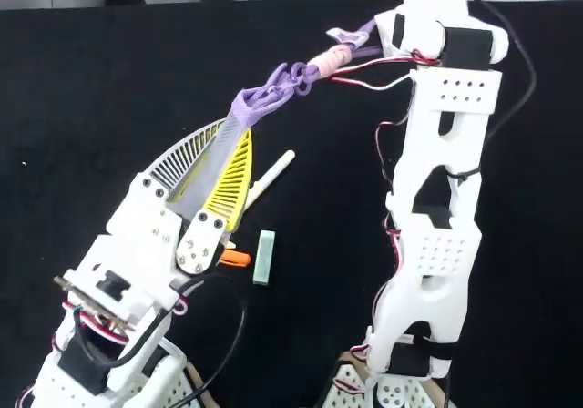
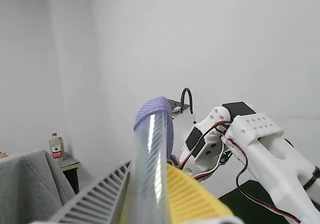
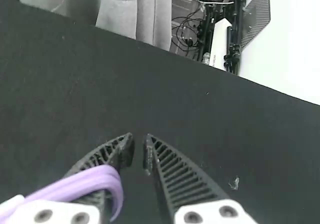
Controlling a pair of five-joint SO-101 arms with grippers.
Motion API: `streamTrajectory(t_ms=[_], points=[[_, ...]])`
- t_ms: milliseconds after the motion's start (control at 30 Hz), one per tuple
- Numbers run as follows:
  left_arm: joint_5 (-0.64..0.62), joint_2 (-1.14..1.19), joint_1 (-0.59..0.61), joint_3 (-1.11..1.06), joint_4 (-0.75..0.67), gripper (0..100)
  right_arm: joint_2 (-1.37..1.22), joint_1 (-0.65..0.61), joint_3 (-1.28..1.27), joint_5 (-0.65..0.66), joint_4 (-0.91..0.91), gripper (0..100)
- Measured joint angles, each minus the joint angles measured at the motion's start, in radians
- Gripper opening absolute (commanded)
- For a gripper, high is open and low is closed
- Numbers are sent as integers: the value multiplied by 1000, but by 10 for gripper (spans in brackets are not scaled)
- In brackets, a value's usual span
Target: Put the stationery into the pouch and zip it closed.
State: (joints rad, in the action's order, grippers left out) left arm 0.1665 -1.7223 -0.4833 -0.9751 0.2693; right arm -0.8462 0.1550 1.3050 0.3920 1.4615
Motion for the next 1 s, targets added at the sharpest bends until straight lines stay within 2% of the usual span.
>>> streamTrajectory(t_ms=[200, 367, 733, 1000], points=[[0, 0, 0, -2, 0, 30, -92, 2, 0, 52, -68, 11], [-6, 2, -3, 41, 2, 30, -265, 86, -5, 60, -124, 11], [-6, 0, -3, 3, 2, 30, -330, 92, 20, 89, -129, 11], [-5, -6, -3, 11, -3, 30, -298, 120, 336, 89, 55, 11]])
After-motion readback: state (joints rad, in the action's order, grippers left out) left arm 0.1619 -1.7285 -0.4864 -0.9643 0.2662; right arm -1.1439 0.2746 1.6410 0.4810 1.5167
